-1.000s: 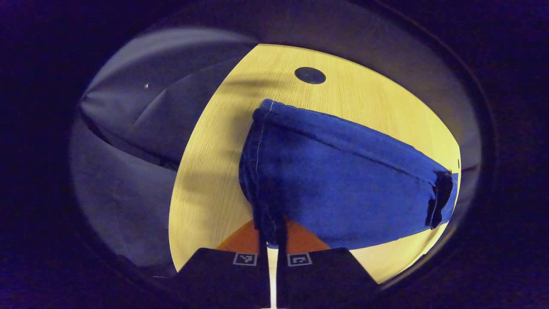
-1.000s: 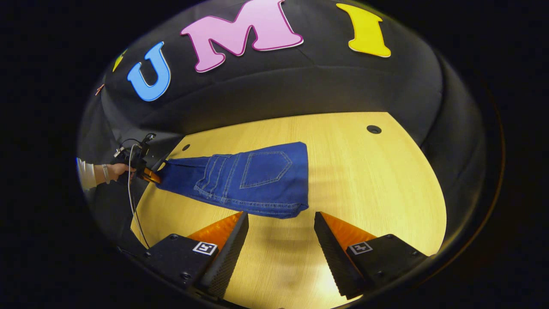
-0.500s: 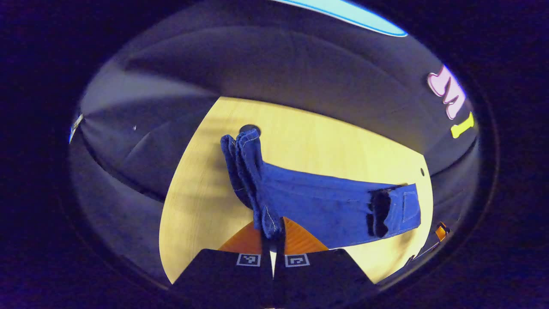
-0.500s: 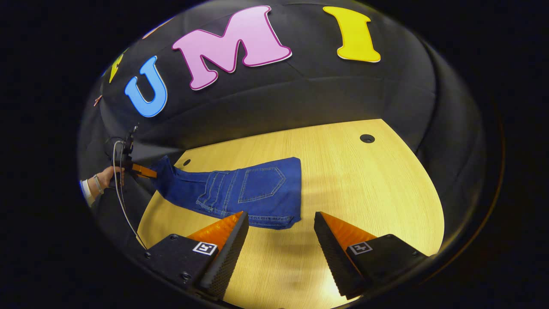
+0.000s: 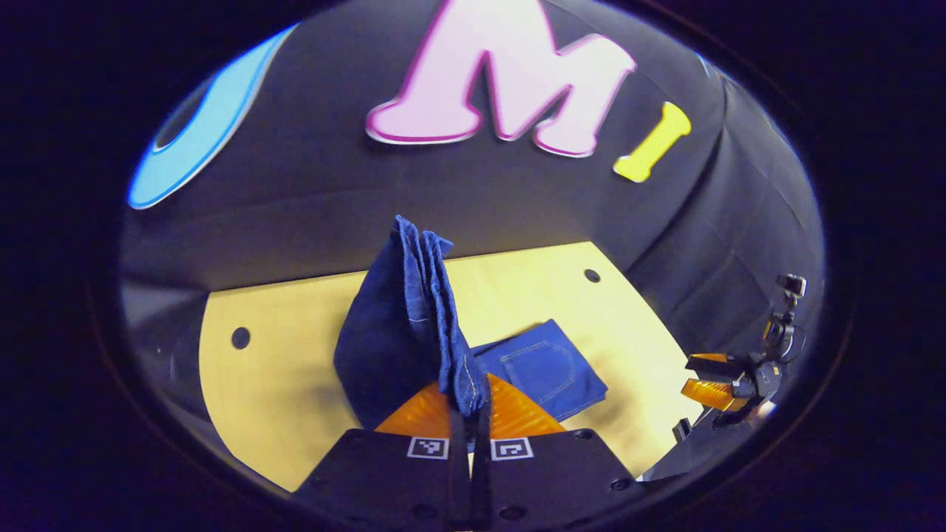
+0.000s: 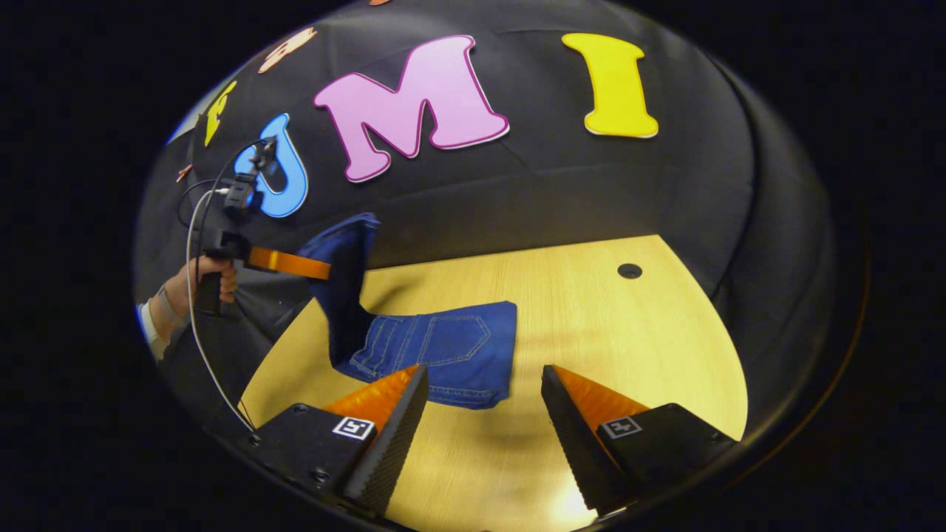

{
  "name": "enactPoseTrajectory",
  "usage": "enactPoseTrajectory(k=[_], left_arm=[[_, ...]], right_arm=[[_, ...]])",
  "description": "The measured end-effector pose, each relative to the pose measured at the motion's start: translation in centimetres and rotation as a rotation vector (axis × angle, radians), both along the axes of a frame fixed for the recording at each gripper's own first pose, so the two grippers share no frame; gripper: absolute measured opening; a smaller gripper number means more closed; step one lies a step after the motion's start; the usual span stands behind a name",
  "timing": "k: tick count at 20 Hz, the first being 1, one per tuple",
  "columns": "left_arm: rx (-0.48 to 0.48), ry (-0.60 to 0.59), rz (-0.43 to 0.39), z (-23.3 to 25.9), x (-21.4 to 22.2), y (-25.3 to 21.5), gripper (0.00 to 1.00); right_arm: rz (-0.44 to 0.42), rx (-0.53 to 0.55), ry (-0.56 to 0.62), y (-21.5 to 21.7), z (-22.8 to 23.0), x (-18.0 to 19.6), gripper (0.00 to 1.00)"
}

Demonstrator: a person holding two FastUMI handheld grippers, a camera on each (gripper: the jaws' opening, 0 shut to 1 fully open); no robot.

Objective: Grasp the waist and the cuffs of the jeans and fold them to make the two legs overlap; first hold the waist and fold one-third of the jeans toward the cuffs, then hold the cuffs and fold the remaining one-third in the same direction to finish folding.

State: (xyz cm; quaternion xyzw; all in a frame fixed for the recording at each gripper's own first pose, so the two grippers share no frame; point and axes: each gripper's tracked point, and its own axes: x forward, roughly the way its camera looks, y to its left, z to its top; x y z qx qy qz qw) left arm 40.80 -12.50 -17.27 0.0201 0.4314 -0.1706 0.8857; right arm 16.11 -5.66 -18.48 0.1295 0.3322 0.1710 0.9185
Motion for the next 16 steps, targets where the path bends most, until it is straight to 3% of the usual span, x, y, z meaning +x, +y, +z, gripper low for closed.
enactPoseTrajectory(k=[3, 8, 10, 12, 14, 15, 16], left_arm=[[0.036, 0.099, -0.003, -6.1, -0.2, -3.2, 0.07], [0.233, 0.15, -0.044, -13.1, -2.1, -4.0, 0.12], [0.256, 0.147, -0.05, -14.5, -2.8, -5.1, 0.24], [0.235, 0.129, -0.044, -14.3, -3.4, -6.5, 0.44], [0.191, 0.048, -0.03, -12.0, -3.5, -7.9, 0.72], [0.17, -0.014, -0.029, -10.2, -3.4, -8.7, 0.81], [0.159, -0.075, -0.028, -8.3, -3.8, -9.0, 0.83]], right_arm=[[-0.006, 0.006, -0.029, -2.2, 1.2, -0.6, 0.95], [-0.005, -0.035, -0.078, -6.0, 2.7, -2.2, 0.94], [0.006, -0.073, -0.092, -7.0, 2.9, -2.9, 0.95], [0.023, -0.096, -0.11, -7.3, 3.1, -3.6, 0.94], [0.037, -0.111, -0.134, -6.9, 3.6, -4.1, 0.94], [0.037, -0.114, -0.147, -6.7, 4.0, -4.3, 0.94], [0.034, -0.108, -0.166, -6.1, 4.8, -4.4, 0.94]])
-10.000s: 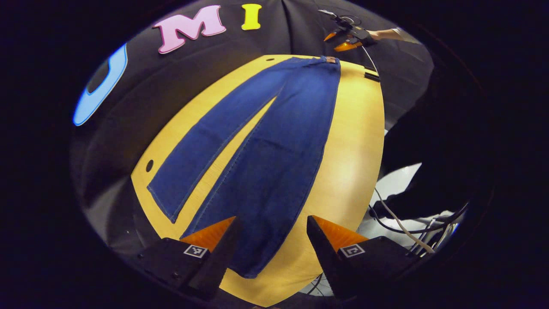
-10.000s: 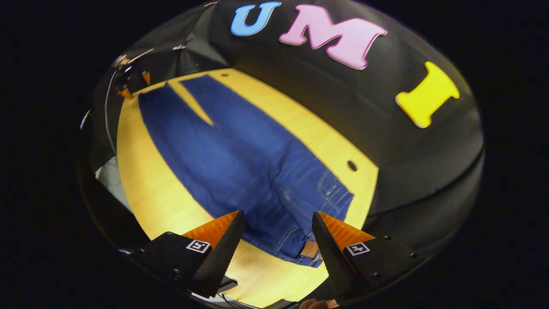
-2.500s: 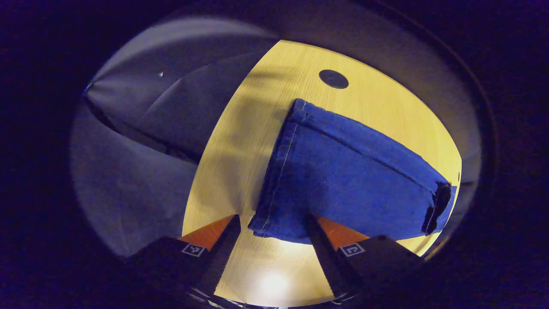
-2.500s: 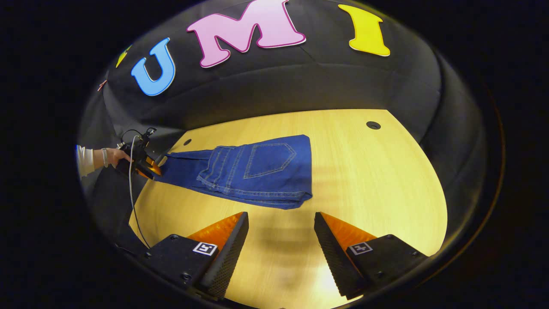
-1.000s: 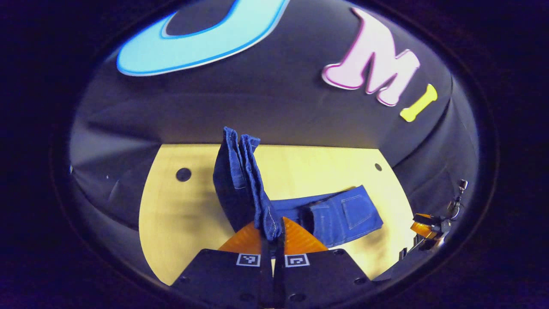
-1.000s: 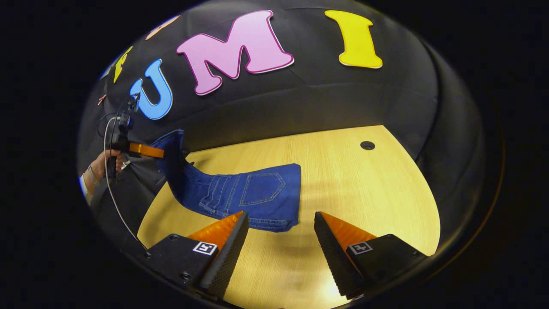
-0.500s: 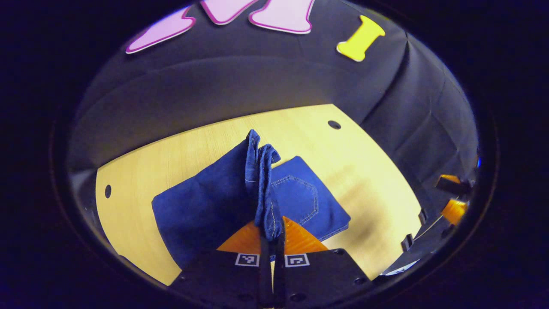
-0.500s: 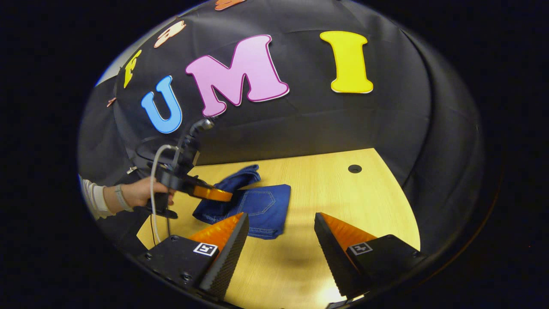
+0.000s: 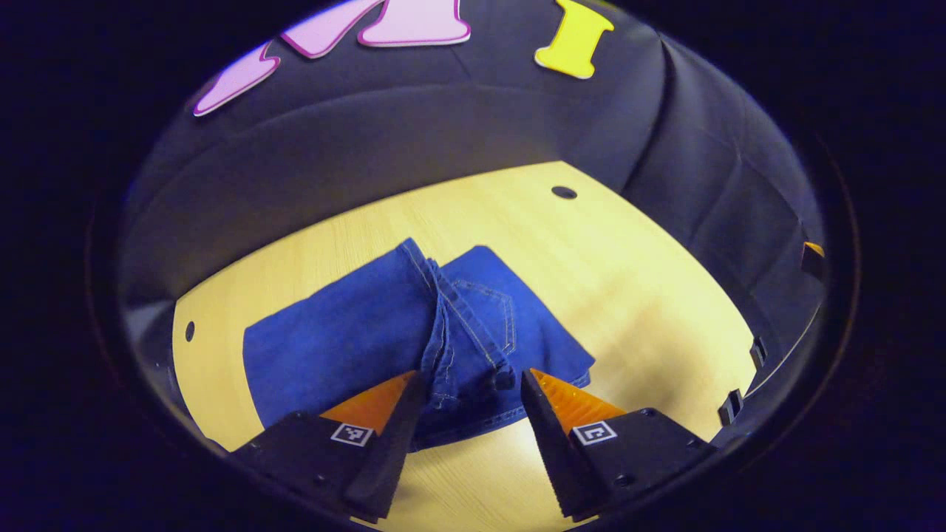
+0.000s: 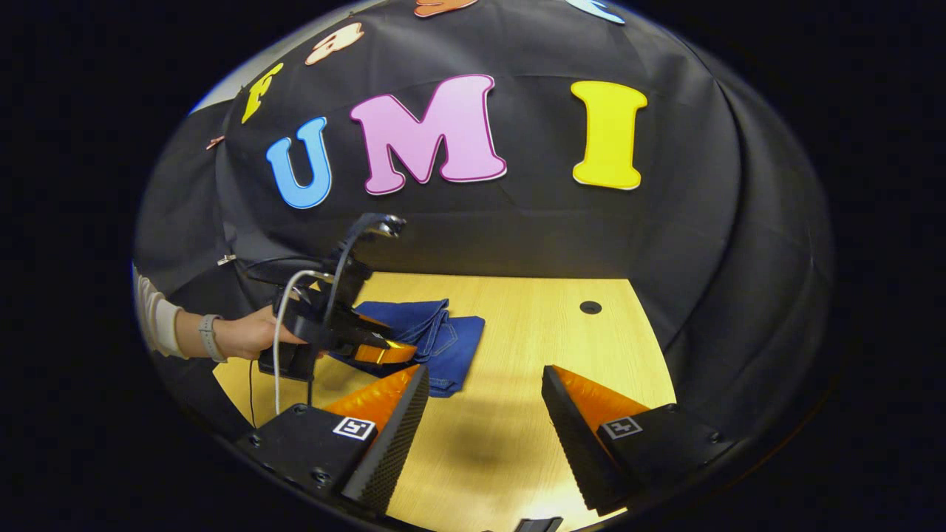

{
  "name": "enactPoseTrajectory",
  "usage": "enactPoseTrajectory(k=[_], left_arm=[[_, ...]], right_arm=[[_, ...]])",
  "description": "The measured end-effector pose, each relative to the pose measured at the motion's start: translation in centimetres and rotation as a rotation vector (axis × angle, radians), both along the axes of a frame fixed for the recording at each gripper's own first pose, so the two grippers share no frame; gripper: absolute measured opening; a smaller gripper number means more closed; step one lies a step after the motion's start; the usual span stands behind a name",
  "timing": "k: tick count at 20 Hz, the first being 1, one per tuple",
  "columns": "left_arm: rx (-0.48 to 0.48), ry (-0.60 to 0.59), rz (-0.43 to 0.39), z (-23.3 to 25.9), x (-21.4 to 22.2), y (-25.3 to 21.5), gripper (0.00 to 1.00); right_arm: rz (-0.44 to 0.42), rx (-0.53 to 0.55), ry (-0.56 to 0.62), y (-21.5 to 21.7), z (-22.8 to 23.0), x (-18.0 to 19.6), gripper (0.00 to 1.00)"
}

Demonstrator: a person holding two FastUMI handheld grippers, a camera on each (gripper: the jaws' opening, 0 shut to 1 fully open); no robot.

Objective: Grasp the waist and the cuffs of the jeans and fold them to make the two legs overlap; first hold the waist and fold one-third of the jeans toward the cuffs, then hold the cuffs and fold the remaining one-third in the same direction to finish folding.

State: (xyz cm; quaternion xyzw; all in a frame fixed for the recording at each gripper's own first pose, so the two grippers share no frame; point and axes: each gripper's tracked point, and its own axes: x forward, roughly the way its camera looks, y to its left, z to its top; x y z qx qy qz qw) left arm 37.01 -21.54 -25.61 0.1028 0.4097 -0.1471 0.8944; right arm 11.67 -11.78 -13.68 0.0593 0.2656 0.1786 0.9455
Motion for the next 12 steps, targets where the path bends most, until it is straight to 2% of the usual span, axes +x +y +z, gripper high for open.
enactPoseTrajectory(k=[2, 3, 4, 6, 9, 12], left_arm=[[-0.003, -0.124, -0.018, 4.5, -1.5, -0.1, 0.9], [0.0, -0.192, -0.028, 7.0, -2.6, 0.1, 0.97], [0.0, -0.264, -0.038, 9.7, -3.9, 0.2, 0.99], [-0.015, -0.394, -0.034, 15.4, -7.8, 0.8, 0.99], [-0.068, -0.568, 0.035, 23.8, -15.7, 2.7, 0.98], [-0.075, -0.665, 0.088, 29.1, -23.9, 5.1, 0.98]], right_arm=[[-0.005, 0.011, -0.052, 1.0, 2.1, -0.6, 0.95], [-0.013, 0.007, -0.09, 1.3, 3.6, -0.9, 0.95], [-0.024, 0.004, -0.13, 1.6, 5.1, -1.4, 0.95], [-0.054, 0.001, -0.197, 2.3, 8.4, -3.0, 0.96], [-0.086, 0.031, -0.279, 4.0, 13.7, -6.4, 0.96], [-0.107, 0.021, -0.365, 5.0, 18.0, -9.9, 0.96]])
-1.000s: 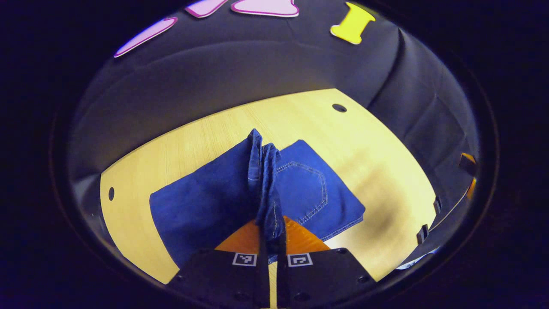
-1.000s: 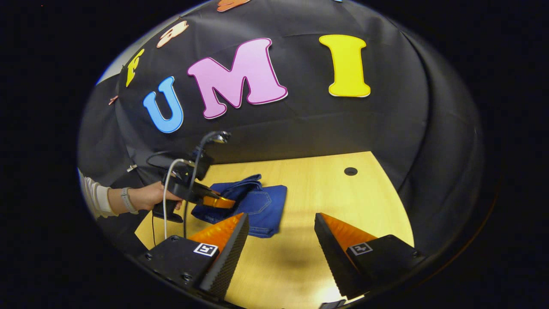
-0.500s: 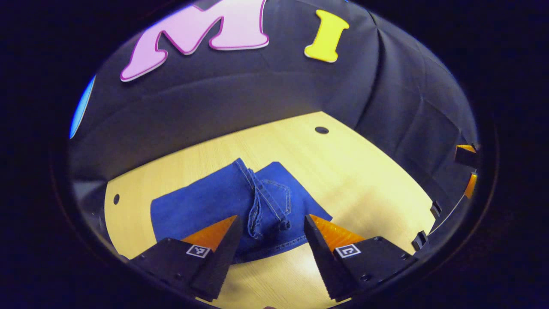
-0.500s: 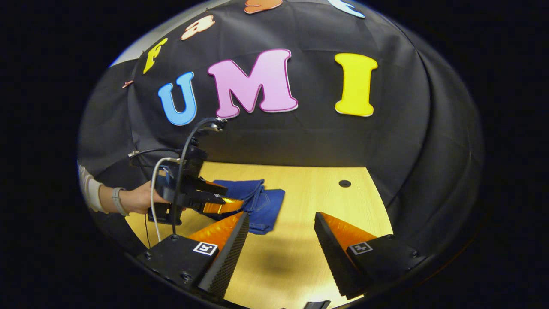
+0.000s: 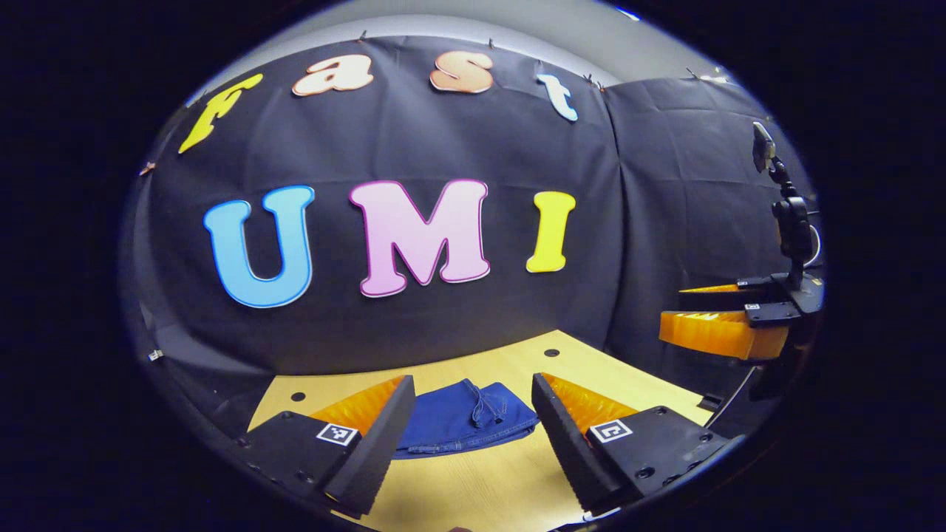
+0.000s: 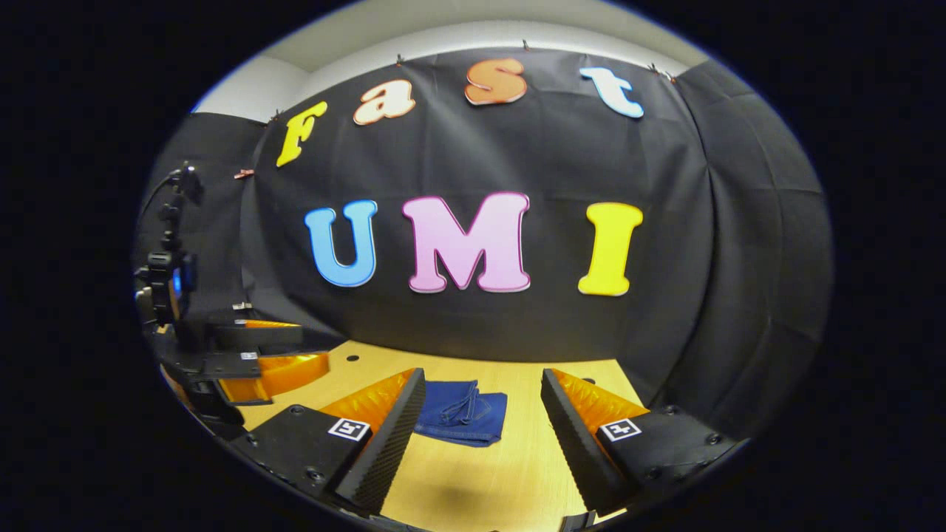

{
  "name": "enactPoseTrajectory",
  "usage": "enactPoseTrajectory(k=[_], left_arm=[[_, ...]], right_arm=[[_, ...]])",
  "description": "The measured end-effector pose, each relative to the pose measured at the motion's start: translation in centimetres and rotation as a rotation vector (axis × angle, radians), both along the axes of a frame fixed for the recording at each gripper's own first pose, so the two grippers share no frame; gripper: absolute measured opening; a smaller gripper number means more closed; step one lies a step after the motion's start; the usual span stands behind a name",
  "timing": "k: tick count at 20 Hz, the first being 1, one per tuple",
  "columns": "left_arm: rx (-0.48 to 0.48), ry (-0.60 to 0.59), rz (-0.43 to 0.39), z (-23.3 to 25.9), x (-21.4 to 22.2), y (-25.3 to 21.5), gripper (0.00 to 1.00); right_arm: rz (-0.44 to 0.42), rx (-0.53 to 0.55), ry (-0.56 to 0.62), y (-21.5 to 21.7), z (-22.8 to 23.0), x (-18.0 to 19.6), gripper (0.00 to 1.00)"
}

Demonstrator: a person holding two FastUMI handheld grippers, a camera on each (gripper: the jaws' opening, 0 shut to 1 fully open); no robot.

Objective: Grasp the waist and the cuffs of the jeans and fold them to make the two legs overlap; first hold the waist and fold one-third of the jeans toward the cuffs, then hold the cuffs and fold the remaining one-third in the same direction to finish folding.

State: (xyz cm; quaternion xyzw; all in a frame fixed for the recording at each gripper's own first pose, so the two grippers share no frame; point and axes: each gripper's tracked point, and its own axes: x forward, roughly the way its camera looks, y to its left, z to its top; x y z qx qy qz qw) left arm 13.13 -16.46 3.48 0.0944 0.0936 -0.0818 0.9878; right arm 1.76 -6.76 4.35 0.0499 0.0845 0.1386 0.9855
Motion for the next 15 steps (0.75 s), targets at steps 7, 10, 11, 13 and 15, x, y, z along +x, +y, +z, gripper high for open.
enactPoseTrajectory(k=[7, 10, 11, 13, 15], left_arm=[[-0.07, -0.094, 0.085, 4.6, -9.4, 1.6, 0.98], [-0.054, -0.136, 0.118, 5.5, -9.3, 2.2, 0.98], [-0.04, -0.156, 0.129, 6.4, -9.6, 2.5, 0.98], [-0.026, -0.191, 0.16, 8.1, -10.0, 3.4, 0.98], [-0.046, -0.188, 0.198, 8.4, -9.6, 3.9, 0.98]], right_arm=[[-0.023, -0.008, -0.097, 1.0, 5.5, -6.1, 0.96], [-0.067, -0.049, -0.167, 0.2, 7.5, -6.7, 0.96], [-0.084, -0.05, -0.184, 0.0, 8.0, -6.8, 0.96], [-0.115, -0.037, -0.201, -0.5, 8.8, -6.6, 0.88], [-0.111, -0.027, -0.198, -0.4, 9.0, -6.7, 0.9]])
